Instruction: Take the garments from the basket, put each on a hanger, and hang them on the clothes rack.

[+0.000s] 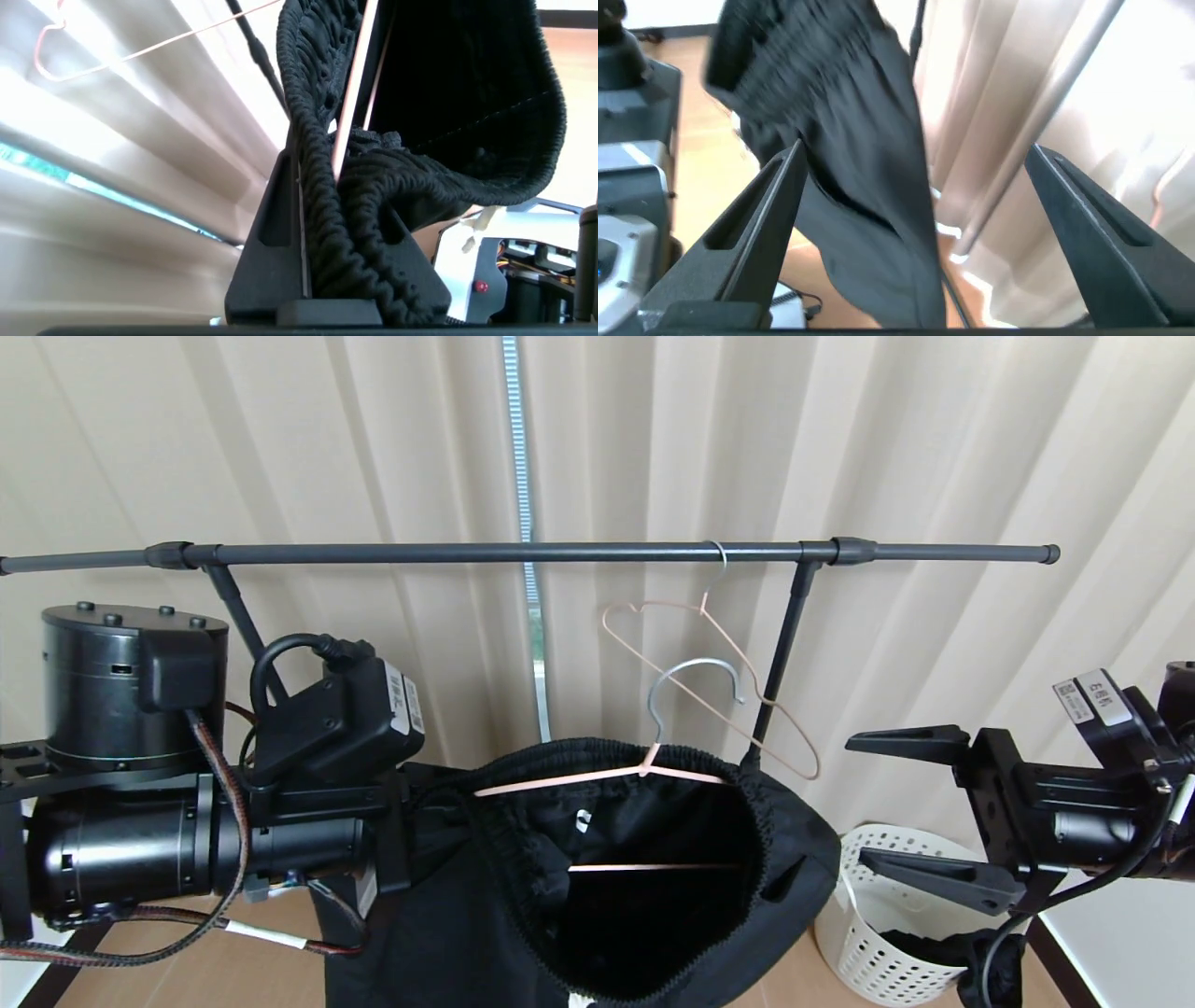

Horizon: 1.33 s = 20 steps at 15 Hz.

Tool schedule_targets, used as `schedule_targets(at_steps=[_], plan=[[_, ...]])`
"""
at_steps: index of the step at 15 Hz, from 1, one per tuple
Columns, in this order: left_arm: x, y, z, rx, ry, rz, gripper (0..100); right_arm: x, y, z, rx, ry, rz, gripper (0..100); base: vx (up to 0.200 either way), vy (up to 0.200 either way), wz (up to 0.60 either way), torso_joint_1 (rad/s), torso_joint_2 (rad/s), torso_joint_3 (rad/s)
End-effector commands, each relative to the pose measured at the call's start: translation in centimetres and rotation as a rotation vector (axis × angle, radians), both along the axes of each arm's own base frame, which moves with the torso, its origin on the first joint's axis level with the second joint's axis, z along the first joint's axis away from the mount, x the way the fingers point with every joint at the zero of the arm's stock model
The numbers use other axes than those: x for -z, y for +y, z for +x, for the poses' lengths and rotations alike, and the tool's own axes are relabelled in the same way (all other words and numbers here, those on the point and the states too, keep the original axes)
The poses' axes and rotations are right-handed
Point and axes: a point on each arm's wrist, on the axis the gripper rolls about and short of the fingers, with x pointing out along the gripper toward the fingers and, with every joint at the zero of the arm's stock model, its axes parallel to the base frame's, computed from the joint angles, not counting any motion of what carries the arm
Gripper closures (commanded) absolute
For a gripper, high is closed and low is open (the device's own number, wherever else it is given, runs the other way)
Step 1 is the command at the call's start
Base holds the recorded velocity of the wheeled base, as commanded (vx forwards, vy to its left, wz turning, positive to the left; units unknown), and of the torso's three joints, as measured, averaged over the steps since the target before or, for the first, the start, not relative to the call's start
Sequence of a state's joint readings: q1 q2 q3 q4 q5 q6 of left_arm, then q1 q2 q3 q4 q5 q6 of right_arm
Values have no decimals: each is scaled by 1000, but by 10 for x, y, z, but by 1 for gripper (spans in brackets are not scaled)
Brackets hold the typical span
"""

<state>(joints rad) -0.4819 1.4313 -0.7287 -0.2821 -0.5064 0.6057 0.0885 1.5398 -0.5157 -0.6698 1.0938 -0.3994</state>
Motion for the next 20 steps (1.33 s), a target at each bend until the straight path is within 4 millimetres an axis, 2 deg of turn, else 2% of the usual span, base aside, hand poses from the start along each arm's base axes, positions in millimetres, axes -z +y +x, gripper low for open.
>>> schedule_targets(at_steps=[1,5,10,15,20], plan=[[-3,8,-5,-19,-16,-9,100,13,-1,9,4,37,-11,0,0,0,0,0,0,0],[-4,11,-7,-31,-9,-18,100,31,1,23,-1,75,-32,0,0,0,0,0,0,0],[-4,10,-6,-28,-4,-24,100,53,12,34,3,141,-66,0,0,0,0,0,0,0],[-6,10,-7,-35,4,-38,100,71,24,37,-33,170,-78,0,0,0,0,0,0,0],[-11,13,-12,-42,5,-59,100,81,32,42,8,196,-126,0,0,0,0,0,0,0]])
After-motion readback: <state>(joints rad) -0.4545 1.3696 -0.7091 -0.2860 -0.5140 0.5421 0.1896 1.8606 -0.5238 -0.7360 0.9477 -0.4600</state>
